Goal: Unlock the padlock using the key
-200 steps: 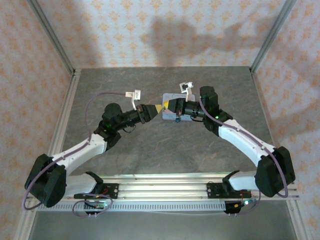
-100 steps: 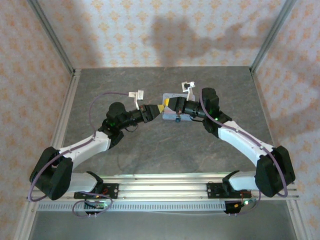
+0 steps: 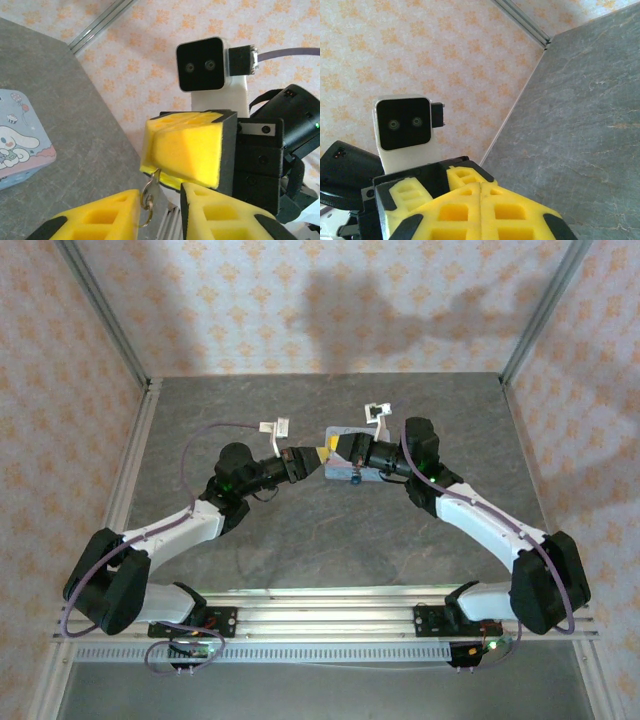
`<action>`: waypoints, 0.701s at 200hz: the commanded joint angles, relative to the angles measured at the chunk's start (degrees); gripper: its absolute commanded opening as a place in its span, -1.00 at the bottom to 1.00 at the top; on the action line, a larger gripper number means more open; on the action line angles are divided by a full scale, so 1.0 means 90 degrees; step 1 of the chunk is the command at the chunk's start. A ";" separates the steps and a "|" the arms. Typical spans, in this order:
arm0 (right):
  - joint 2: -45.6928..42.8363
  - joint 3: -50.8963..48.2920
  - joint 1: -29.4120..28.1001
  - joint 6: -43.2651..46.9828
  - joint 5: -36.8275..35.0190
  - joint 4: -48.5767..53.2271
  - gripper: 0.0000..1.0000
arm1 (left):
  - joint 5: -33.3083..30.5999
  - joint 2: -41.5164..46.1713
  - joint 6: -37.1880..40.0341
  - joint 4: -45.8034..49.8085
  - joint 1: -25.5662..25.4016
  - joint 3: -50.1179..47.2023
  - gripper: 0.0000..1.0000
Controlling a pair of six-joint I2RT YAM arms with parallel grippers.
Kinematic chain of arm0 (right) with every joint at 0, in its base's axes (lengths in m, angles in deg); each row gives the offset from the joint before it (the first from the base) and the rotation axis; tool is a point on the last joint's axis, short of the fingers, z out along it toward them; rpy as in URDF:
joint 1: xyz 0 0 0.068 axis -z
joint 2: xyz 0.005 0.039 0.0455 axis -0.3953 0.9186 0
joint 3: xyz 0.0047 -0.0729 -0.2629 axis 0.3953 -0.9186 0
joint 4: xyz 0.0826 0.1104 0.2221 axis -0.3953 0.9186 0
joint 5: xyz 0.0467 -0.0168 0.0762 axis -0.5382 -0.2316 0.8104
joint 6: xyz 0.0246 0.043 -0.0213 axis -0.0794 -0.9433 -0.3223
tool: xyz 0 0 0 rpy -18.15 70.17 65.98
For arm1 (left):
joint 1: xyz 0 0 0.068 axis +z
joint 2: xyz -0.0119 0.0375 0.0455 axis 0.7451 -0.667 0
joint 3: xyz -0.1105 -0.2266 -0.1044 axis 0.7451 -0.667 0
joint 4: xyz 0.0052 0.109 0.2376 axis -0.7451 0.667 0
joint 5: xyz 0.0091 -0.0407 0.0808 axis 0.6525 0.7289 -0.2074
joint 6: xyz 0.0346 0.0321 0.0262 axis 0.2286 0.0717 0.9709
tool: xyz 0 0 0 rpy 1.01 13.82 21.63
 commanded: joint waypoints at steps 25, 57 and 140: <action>-0.0052 -0.0101 0.0020 -0.0084 0.0071 -0.0395 -1.00 | 0.0064 0.0034 0.0018 -0.0252 -0.0015 0.0244 -0.84; -0.0051 -0.0154 0.0009 -0.0138 0.0064 -0.0485 -1.00 | 0.0034 0.0076 0.0046 -0.0186 -0.0009 0.0253 -0.94; -0.0078 -0.0321 -0.0079 -0.0314 -0.0201 -0.0894 -1.00 | 0.0075 -0.0005 -0.0044 -0.0254 -0.0017 0.0295 -0.68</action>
